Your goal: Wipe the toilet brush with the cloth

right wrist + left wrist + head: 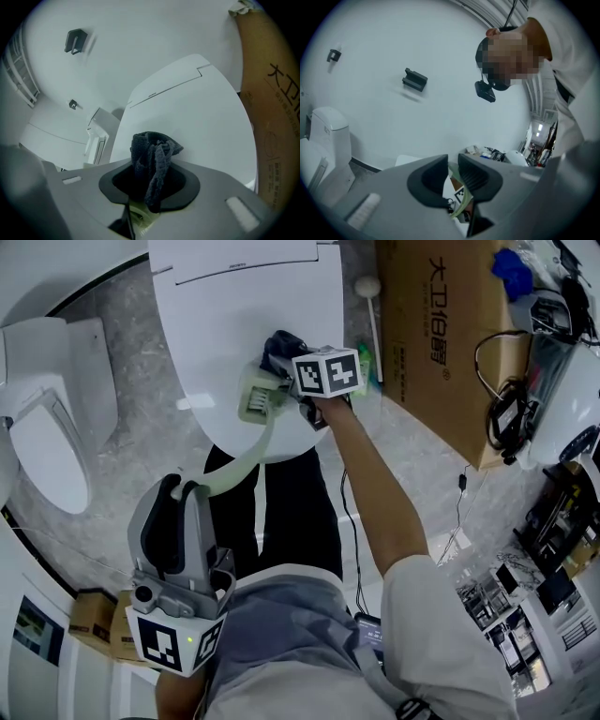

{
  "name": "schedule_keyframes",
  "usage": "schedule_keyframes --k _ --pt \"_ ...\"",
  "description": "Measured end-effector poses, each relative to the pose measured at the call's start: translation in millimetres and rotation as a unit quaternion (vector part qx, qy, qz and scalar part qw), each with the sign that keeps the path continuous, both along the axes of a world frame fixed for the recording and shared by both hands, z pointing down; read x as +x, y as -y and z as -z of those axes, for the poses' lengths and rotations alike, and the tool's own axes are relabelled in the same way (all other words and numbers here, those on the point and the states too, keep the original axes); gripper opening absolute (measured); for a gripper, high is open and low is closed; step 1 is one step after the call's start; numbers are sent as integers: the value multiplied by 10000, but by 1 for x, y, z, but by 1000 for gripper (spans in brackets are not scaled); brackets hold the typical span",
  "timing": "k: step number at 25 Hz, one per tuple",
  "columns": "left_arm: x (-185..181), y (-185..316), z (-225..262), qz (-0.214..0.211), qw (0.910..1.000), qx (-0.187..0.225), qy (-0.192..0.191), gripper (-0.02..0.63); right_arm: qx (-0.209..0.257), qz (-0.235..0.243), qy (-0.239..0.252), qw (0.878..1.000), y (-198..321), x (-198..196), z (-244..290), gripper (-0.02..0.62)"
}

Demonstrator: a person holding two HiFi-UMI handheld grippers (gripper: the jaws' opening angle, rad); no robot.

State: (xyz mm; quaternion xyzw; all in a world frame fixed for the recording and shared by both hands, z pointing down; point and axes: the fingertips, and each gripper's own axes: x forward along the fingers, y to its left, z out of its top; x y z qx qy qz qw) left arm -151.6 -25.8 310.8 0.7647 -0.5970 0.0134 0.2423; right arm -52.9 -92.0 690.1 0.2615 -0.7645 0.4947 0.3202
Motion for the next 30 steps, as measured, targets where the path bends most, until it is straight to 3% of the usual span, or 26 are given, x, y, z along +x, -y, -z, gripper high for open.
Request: schedule_keyframes --k 30 --pt "0 0 0 -35 10000 26 71 0 102 -365 -212 9991 -4 30 -3 109"
